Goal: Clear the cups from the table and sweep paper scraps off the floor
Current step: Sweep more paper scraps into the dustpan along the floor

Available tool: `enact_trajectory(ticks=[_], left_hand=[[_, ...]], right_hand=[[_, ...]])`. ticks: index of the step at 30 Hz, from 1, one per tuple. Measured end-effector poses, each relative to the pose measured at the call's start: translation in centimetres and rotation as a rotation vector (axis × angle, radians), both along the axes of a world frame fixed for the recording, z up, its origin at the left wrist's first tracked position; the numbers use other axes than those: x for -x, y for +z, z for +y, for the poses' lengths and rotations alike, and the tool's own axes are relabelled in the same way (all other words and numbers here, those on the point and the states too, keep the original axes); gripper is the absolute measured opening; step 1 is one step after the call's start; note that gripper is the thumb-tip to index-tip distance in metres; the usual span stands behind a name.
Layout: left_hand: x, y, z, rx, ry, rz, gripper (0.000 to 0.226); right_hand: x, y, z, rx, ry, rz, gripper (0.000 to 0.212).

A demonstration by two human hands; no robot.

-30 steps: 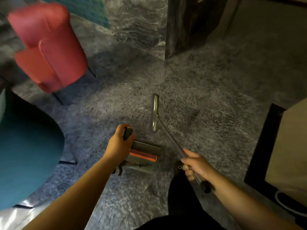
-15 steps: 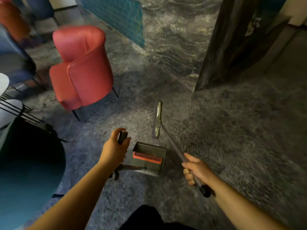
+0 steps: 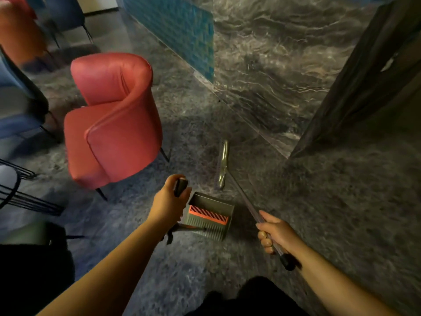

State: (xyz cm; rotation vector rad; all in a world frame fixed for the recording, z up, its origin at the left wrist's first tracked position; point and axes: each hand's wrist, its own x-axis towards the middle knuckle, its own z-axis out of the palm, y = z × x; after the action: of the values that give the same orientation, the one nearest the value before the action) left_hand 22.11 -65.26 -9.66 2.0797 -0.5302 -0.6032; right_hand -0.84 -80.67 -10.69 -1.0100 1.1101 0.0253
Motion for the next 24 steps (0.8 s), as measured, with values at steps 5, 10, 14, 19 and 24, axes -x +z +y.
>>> enact_trajectory(ticks=[5, 10, 14, 19, 24], left_hand=[[-8.8, -0.5, -9.5, -0.020, 0.032, -0.034, 0.027], [-18.2, -0.9, -19.5, -0.025, 0.125, -0.072, 0.028], [-25.8, 0.4, -26.3, -0.031, 0.199, -0.121, 0.026], [-34.8, 1.6, -32.2, -0.012, 0.243, -0.176, 0.027], [-46.1, 1.2, -37.6, 0.009, 0.289, -0.145, 0.026]], right_hand=[[-9.0, -0.3, -9.8, -0.023, 0.029, -0.010, 0.061], [-19.3, -1.0, -21.6, -0.055, 0.095, -0.027, 0.062], [-27.8, 0.0, -29.9, -0.040, 0.173, -0.034, 0.062], [-38.5, 0.9, -37.8, -0.029, 0.221, -0.029, 0.063], [-51.0, -0.1, -43.5, -0.019, 0.255, -0.034, 0.053]])
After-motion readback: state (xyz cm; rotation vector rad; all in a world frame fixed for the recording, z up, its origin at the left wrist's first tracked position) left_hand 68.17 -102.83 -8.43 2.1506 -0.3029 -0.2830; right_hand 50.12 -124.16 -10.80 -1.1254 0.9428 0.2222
